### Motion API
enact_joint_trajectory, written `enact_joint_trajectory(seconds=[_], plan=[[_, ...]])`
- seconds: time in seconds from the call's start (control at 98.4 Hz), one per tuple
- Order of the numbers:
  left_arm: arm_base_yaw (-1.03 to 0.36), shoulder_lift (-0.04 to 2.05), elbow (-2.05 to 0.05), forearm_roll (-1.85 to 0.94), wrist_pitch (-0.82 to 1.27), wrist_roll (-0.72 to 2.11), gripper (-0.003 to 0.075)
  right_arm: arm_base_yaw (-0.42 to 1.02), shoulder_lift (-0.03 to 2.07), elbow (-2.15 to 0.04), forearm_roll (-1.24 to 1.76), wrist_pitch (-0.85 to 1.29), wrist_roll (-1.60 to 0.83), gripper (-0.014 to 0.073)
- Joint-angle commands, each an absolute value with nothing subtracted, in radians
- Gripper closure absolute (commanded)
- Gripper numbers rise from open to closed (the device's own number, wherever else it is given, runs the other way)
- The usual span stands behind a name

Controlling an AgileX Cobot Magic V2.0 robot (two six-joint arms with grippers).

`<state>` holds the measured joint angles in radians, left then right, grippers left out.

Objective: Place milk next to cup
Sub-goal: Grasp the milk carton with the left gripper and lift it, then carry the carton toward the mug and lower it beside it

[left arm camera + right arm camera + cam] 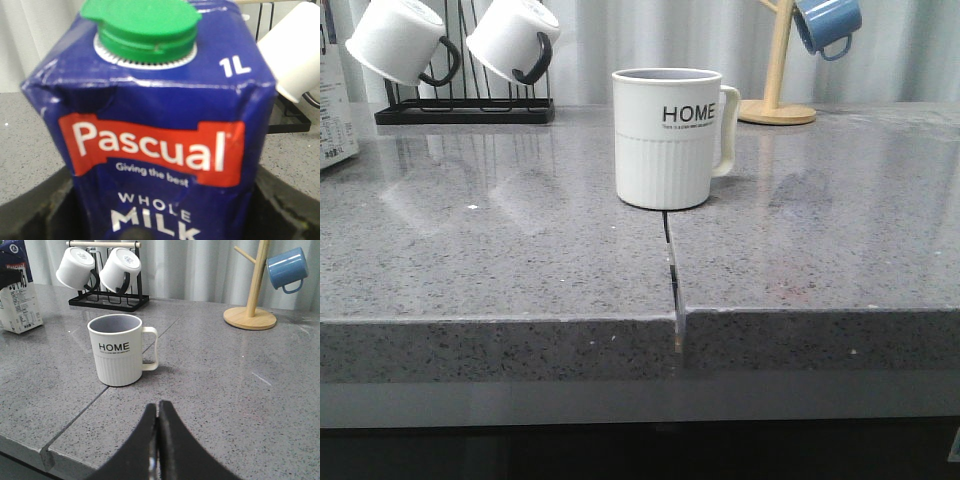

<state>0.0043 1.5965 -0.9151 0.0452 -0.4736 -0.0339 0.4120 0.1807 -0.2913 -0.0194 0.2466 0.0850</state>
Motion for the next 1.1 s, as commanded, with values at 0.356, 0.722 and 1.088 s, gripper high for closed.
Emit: enact_joint_trajectory(seconds=[0.356, 0.722, 1.088], plan=[[-0.072, 1.464, -0.95, 0.043, -0.502, -0.044, 0.0673, 0.414, 0.188, -0.317, -0.017, 0.169, 0.079, 0.0662], [-0.254, 1.411, -0.95, 0.03, -0.472, -0.044, 0.0673, 0.414, 0.188, -0.317, -0.017, 0.169, 0.079, 0.0662], [-0.443, 1.455, -0.95, -0.005, -0.478, -0.044, 0.0673, 0.414, 0.188, -0.317, -0.017, 0.169, 0.079, 0.0662]])
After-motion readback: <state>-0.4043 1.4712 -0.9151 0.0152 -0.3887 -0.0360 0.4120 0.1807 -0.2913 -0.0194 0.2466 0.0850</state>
